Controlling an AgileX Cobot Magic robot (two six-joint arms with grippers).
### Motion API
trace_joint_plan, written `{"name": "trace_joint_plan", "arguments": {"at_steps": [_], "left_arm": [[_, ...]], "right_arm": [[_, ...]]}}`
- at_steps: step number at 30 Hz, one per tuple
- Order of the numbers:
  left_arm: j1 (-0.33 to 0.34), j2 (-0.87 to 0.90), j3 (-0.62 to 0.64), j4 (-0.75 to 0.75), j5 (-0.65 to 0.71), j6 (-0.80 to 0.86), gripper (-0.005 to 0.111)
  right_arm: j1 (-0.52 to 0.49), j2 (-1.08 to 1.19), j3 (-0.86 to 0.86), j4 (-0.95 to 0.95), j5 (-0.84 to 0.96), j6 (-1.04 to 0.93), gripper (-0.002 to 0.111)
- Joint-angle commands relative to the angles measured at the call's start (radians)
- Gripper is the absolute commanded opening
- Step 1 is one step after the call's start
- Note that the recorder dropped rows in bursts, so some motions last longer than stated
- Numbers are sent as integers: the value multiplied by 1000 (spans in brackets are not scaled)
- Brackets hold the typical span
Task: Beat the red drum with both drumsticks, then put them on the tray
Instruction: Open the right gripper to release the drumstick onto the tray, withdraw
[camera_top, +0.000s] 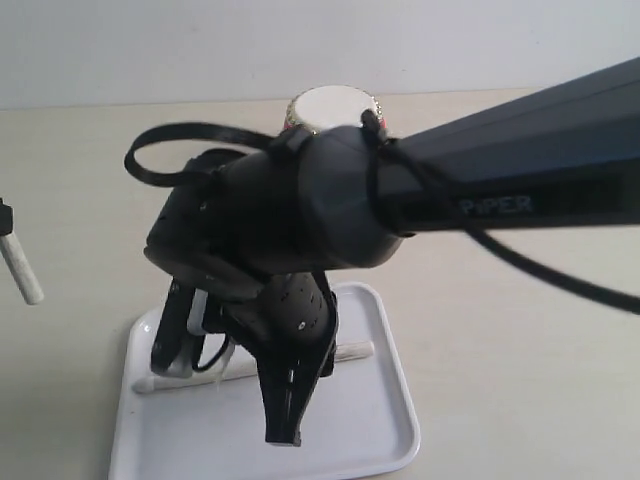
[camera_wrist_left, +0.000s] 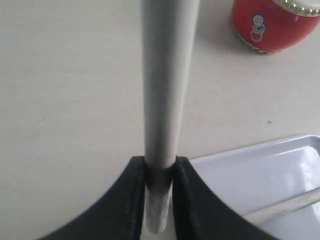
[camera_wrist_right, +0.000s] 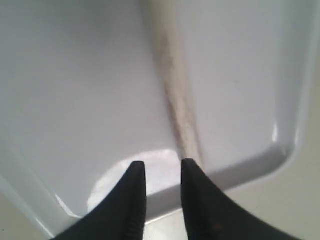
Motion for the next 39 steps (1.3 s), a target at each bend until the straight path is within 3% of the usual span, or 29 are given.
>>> {"name": "trace_joint_plan", "arguments": {"at_steps": [1,8,11,15,22,33,39], "left_arm": [[-12,-4,4,-34,13,29,0],[-28,-4,4,-194,9,40,0],[-28,-4,17,-348,7,66,0],[-29,-15,92,-712,5,181,0],[-29,-131,332,-1340,4,440,0],[-29,-342,368,-1340,-123,240,0],[-29,-354,368,-1340,33,270,0]], "right_arm": [[-1,-138,24,-22,-7,151,20],[-1,-373,198,-93,-102,340,13],[-1,-467,271,-119,-149,410,13],[-1,-562,348,-119,-182,418,13],[-1,-654,399,-115,-241,430,13],[-1,-673,399,-33,-325,410,13],[1,-673,396,131,-438,166,17]]}}
